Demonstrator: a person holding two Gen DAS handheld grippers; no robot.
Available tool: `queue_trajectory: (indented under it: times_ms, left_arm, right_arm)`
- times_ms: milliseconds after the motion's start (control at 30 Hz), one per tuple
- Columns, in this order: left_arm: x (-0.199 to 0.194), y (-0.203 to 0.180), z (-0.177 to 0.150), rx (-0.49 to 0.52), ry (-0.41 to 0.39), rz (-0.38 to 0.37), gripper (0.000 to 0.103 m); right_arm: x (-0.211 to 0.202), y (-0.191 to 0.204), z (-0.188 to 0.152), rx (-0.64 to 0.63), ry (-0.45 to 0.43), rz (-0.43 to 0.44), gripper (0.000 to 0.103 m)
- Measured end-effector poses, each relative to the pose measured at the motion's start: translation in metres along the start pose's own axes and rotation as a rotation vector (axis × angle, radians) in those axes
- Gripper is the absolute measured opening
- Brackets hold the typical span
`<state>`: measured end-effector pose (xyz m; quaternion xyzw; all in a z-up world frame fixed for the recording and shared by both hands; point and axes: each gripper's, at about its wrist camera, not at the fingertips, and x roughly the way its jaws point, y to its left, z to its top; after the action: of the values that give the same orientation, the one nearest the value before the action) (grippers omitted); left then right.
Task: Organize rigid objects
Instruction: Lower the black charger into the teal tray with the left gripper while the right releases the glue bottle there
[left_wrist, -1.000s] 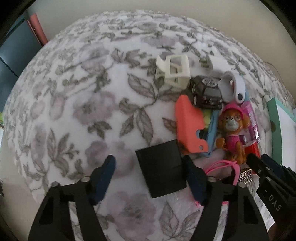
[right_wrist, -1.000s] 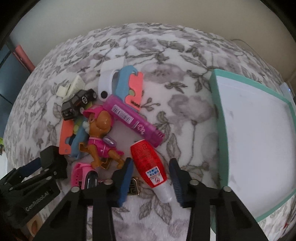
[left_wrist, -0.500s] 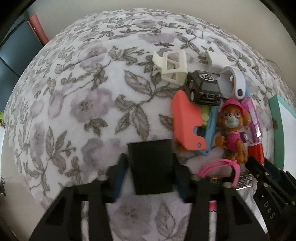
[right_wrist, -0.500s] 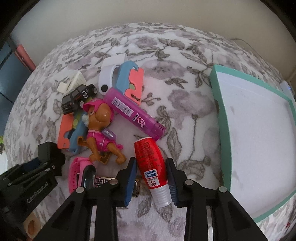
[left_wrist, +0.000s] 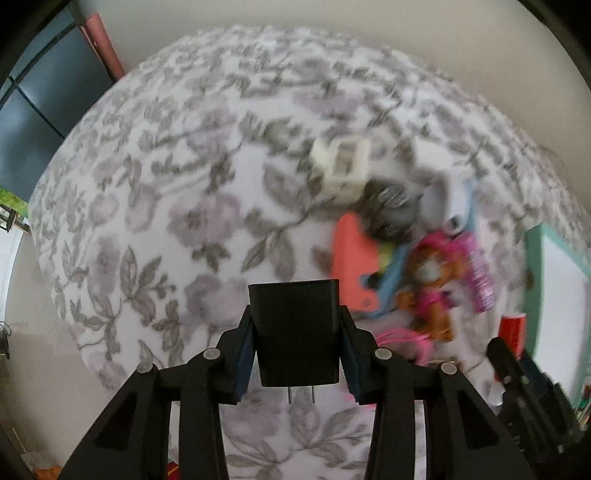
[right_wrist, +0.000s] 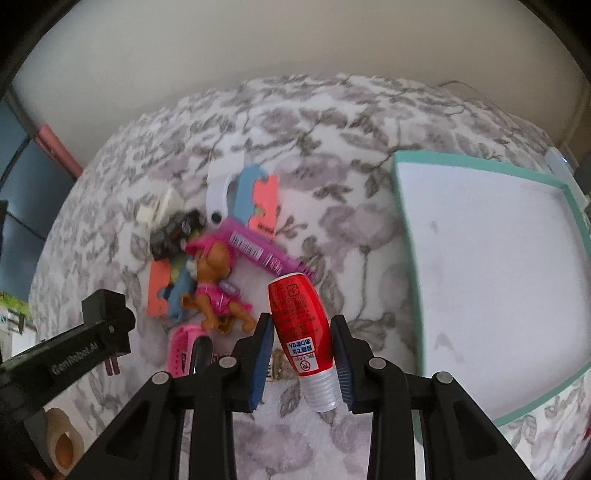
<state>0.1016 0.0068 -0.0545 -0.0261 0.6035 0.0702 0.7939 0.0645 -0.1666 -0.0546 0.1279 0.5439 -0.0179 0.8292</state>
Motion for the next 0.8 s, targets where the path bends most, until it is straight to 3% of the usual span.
queue_trajectory:
  times_ms: [300, 800]
  left_arm:
    - [-0.044, -0.096, 0.007, 0.09, -0.055, -0.062, 0.043]
    - [-0.033, -0.222, -0.018, 0.262, -0.046, -0.149, 0.043]
  right_arm:
    - [-0.035, -0.059, 0.017, 0.121, -0.093, -0.087, 0.034]
    - [-0.051, -0.195, 0.016, 0.408, -0.121, -0.381, 0.033]
